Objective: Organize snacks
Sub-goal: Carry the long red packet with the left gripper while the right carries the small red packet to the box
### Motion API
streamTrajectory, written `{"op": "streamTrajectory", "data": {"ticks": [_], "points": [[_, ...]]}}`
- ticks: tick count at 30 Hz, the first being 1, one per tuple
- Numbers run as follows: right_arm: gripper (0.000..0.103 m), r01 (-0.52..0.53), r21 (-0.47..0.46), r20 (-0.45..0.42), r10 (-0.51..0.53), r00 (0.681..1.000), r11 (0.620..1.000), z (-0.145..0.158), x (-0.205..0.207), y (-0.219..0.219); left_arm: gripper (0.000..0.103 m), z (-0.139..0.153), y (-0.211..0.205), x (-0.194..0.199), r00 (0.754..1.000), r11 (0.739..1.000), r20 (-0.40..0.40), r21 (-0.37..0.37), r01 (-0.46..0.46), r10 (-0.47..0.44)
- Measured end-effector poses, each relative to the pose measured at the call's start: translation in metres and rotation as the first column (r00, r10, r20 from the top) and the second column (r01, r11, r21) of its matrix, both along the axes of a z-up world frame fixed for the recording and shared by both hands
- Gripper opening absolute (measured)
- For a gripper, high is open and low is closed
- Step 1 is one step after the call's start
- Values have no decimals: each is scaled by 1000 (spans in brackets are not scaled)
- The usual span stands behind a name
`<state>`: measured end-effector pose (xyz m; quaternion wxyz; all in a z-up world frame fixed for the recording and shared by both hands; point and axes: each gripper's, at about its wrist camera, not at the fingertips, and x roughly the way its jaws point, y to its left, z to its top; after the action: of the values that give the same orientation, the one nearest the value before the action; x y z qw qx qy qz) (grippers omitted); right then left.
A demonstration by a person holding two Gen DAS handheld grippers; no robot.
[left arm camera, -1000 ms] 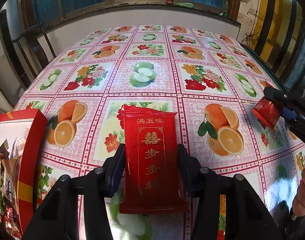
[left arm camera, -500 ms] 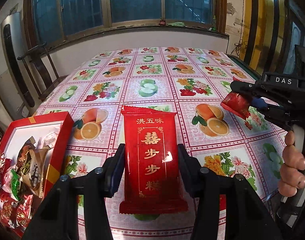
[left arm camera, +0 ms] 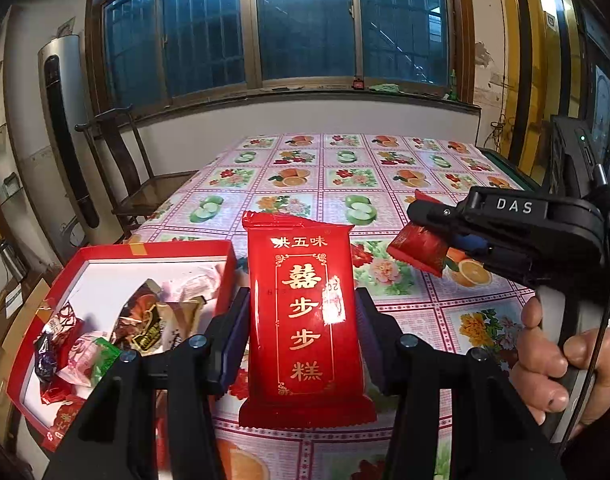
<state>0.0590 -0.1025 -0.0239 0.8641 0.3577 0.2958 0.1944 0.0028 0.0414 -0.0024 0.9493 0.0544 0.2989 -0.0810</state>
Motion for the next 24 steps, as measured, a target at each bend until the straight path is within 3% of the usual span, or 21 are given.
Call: {"op": "streamTrajectory", "data": {"ticks": [9,17,24], "points": [[29,-157,0,53,156,986,988,6,15,91,49,12,85,2,982,984,70,-16,-176,177],[29,-302,-16,61,302,951,953,8,34,179,50,2,165,21,925,926,47,-2,-377,377],[29,-393,-49,75,395,915,918,11,38,232,50,-5,203,36,881,881,34,26,-472,471]]}}
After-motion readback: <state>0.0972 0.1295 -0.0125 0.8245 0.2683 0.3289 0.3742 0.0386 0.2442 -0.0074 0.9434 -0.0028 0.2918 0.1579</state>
